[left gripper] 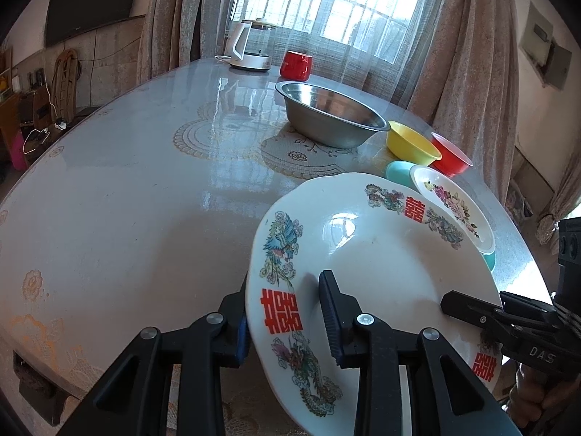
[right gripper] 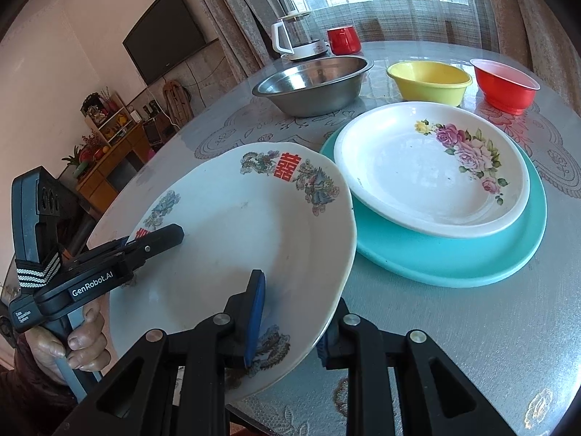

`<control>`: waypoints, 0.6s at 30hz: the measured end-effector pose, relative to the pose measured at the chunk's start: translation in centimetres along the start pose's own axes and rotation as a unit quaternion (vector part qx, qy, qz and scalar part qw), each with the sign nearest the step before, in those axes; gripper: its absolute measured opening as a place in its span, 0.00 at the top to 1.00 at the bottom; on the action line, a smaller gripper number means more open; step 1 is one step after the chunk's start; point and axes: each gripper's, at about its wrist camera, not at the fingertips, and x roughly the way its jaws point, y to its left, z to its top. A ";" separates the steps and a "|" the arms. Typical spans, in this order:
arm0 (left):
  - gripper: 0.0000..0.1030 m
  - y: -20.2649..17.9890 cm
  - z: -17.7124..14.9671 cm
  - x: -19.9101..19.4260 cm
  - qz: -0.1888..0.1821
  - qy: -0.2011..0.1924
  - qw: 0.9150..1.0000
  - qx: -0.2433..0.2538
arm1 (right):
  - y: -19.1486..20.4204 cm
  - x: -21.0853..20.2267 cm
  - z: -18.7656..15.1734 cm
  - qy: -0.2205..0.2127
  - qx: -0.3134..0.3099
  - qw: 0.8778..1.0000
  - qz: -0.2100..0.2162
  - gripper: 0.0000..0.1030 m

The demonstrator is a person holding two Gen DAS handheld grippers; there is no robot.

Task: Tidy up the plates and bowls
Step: 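Grasp the double-happiness plate rim with the right tool and lift it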

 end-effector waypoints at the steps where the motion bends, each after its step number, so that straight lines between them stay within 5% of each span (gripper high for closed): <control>1: 0.68 0.0 0.0 0.0 0.000 0.000 1.000 0.001 | 0.0 0.0 0.0 0.000 -0.001 1.000 0.000 0.76; 18: 0.68 -0.4 0.0 -0.9 0.037 -0.004 0.999 -0.012 | -0.1 0.6 0.4 0.006 -0.033 0.998 0.060 0.76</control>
